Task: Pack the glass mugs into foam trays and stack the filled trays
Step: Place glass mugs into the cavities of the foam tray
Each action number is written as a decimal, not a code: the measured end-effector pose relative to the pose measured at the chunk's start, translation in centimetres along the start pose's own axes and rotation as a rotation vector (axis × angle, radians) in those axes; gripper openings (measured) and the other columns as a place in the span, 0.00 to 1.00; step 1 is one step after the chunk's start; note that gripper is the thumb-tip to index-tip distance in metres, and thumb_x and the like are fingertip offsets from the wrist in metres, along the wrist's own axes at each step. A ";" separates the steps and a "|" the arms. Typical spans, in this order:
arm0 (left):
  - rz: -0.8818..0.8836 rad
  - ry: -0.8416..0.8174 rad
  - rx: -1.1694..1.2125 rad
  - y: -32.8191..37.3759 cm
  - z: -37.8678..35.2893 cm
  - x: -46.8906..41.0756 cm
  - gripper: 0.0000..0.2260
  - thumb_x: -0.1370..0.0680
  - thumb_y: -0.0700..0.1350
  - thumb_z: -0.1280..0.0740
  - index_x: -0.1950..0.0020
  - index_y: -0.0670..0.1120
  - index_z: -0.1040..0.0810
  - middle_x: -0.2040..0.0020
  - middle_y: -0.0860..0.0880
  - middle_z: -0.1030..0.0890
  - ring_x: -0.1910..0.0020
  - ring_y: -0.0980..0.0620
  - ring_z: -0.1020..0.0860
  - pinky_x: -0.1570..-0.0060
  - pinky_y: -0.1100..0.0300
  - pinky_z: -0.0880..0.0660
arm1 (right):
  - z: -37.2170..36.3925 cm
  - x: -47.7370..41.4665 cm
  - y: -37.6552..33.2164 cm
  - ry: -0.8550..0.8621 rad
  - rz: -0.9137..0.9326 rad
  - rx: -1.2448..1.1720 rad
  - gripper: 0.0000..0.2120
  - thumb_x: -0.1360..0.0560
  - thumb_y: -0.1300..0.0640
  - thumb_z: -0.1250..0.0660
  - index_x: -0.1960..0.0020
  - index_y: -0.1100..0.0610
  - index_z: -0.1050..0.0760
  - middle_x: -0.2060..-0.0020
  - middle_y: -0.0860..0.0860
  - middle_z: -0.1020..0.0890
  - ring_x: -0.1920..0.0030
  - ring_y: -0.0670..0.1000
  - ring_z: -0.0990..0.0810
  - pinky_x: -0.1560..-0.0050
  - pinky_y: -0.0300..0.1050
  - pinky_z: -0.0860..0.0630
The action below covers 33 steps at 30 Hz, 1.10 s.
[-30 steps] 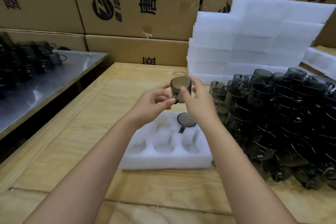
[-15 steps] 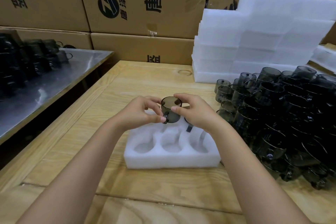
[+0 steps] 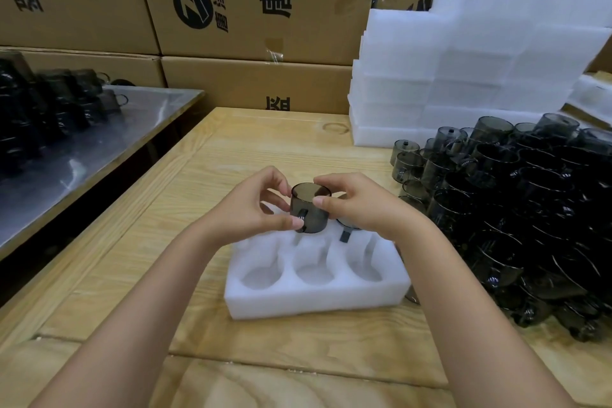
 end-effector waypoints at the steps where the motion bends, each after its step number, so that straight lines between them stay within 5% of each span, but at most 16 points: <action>1: 0.001 0.001 0.012 -0.2 -0.2 0.2 0.19 0.34 0.39 0.21 0.52 0.46 0.29 0.50 0.51 0.20 0.53 0.52 0.18 0.55 0.53 0.21 | -0.1 0.0 0.1 -0.006 0.001 0.008 0.24 0.23 0.52 0.35 0.29 0.55 0.33 0.40 0.47 0.25 0.40 0.51 0.24 0.44 0.45 0.25; 5: -0.002 0.031 0.090 -0.7 -0.4 0.4 0.21 0.36 0.43 0.23 0.48 0.48 0.28 0.44 0.48 0.23 0.50 0.50 0.19 0.53 0.54 0.20 | -0.4 0.1 0.0 0.025 0.017 0.059 0.24 0.23 0.50 0.35 0.29 0.51 0.33 0.38 0.46 0.26 0.42 0.50 0.24 0.48 0.48 0.21; 9: -0.028 0.018 -0.026 -1.1 -0.6 0.1 0.24 0.33 0.37 0.22 0.43 0.52 0.27 0.41 0.54 0.24 0.45 0.56 0.22 0.50 0.56 0.21 | -0.6 0.1 0.1 0.086 0.054 0.121 0.23 0.24 0.52 0.33 0.31 0.48 0.32 0.42 0.42 0.26 0.47 0.45 0.25 0.51 0.41 0.26; 14: -0.020 -0.006 -0.173 -1.8 -0.8 -0.4 0.32 0.34 0.42 0.21 0.34 0.55 0.28 0.41 0.59 0.24 0.42 0.63 0.25 0.44 0.61 0.26 | -1.0 0.0 0.5 0.051 0.015 0.173 0.21 0.25 0.54 0.32 0.33 0.50 0.29 0.47 0.46 0.23 0.52 0.46 0.23 0.54 0.42 0.27; 20: -0.029 -0.024 -0.211 -2.5 -0.9 -0.8 0.30 0.34 0.42 0.21 0.33 0.50 0.26 0.39 0.58 0.25 0.38 0.61 0.28 0.42 0.64 0.29 | -1.5 -0.1 0.7 0.043 -0.024 0.234 0.20 0.24 0.54 0.33 0.33 0.54 0.29 0.43 0.50 0.23 0.44 0.51 0.24 0.44 0.43 0.29; 26: -0.012 -0.072 -0.082 -2.7 -0.5 -1.3 0.22 0.31 0.46 0.30 0.37 0.52 0.22 0.40 0.58 0.21 0.41 0.57 0.24 0.41 0.61 0.28 | -1.8 -0.3 0.1 0.060 -0.065 0.379 0.15 0.26 0.52 0.33 0.41 0.55 0.26 0.52 0.50 0.24 0.52 0.51 0.26 0.59 0.42 0.31; 29: 0.053 -0.079 0.030 -2.9 -0.3 -2.2 0.13 0.26 0.45 0.34 0.43 0.53 0.18 0.44 0.57 0.18 0.45 0.61 0.22 0.46 0.63 0.28 | -1.5 -0.8 -0.8 0.035 -0.126 0.402 0.15 0.27 0.52 0.33 0.44 0.60 0.24 0.55 0.53 0.26 0.48 0.54 0.30 0.64 0.42 0.25; 31: 0.031 0.066 -0.067 -2.6 0.0 -3.1 0.11 0.20 0.43 0.39 0.48 0.53 0.18 0.50 0.58 0.17 0.49 0.63 0.22 0.50 0.62 0.29 | -1.3 -1.8 -1.4 0.079 -0.149 0.387 0.20 0.27 0.50 0.34 0.41 0.62 0.24 0.52 0.54 0.28 0.41 0.55 0.33 0.57 0.45 0.24; 33: -0.019 0.244 -0.124 -1.8 -0.1 -3.9 0.13 0.17 0.45 0.44 0.48 0.49 0.19 0.52 0.56 0.18 0.51 0.59 0.21 0.50 0.58 0.28 | -1.7 -3.2 -1.6 0.130 -0.152 0.331 0.23 0.25 0.49 0.38 0.33 0.59 0.29 0.39 0.55 0.27 0.33 0.56 0.36 0.45 0.49 0.27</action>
Point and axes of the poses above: each hand's wrist, its own x-axis away from the middle knuckle, its own z-axis out of the back of the hand, y = z × x, the point moved 3 cm from there along -x, towards the middle knuckle
